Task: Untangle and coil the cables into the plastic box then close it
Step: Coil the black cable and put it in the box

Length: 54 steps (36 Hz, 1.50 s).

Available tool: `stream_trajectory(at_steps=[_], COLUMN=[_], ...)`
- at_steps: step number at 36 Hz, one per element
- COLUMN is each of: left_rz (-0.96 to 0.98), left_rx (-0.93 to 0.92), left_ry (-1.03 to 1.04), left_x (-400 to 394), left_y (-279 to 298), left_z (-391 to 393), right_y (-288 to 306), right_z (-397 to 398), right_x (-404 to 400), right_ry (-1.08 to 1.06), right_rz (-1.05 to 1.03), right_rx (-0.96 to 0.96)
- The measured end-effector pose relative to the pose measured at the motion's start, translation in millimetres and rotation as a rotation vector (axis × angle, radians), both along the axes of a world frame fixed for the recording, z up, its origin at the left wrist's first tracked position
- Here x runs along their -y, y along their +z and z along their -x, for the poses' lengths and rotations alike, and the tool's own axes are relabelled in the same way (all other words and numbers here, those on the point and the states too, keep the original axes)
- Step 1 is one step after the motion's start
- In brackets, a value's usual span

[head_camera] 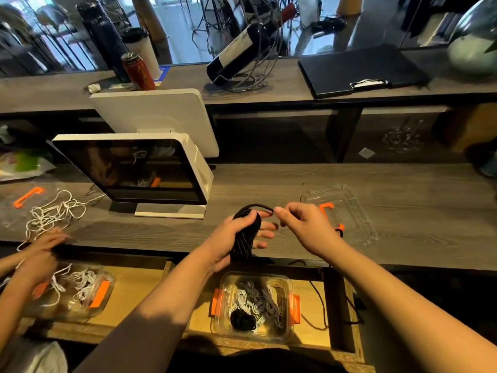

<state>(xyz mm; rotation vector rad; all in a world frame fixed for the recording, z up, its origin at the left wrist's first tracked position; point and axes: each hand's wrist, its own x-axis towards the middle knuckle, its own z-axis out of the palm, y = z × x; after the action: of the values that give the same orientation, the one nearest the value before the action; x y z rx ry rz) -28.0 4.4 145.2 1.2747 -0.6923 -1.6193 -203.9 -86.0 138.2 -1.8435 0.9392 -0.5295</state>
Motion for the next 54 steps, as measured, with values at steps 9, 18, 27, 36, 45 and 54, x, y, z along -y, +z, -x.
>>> stream_trajectory(at_steps=[9, 18, 27, 36, 45, 54], left_rz=[0.024, 0.027, 0.104, -0.099, -0.198, -0.033], left_rx=[-0.487, 0.065, 0.809, 0.363, 0.050, 0.182], left_ry=[0.509, 0.756, 0.706, -0.057, -0.522, -0.496], left_x=[14.0, 29.5, 31.7, 16.4, 8.9, 5.6], left_y=[7.1, -0.8, -7.5, 8.1, 2.4, 7.7], left_z=[4.3, 4.2, 22.4, 27.7, 17.5, 9.4], right_y=[-12.9, -21.0, 10.7, 25.1, 19.7, 18.8], right_z=[-10.2, -14.1, -11.0, 2.9, 4.9, 15.6], right_x=[-33.5, -55.2, -63.7, -24.7, -4.9, 14.3], right_ry=[0.104, 0.205, 0.443, 0.278, 0.126, 0.157], right_rz=[-0.094, -0.098, 0.084, 0.197, 0.189, 0.018], right_rx=[-0.076, -0.128, -0.192, -0.044, -0.036, 0.050])
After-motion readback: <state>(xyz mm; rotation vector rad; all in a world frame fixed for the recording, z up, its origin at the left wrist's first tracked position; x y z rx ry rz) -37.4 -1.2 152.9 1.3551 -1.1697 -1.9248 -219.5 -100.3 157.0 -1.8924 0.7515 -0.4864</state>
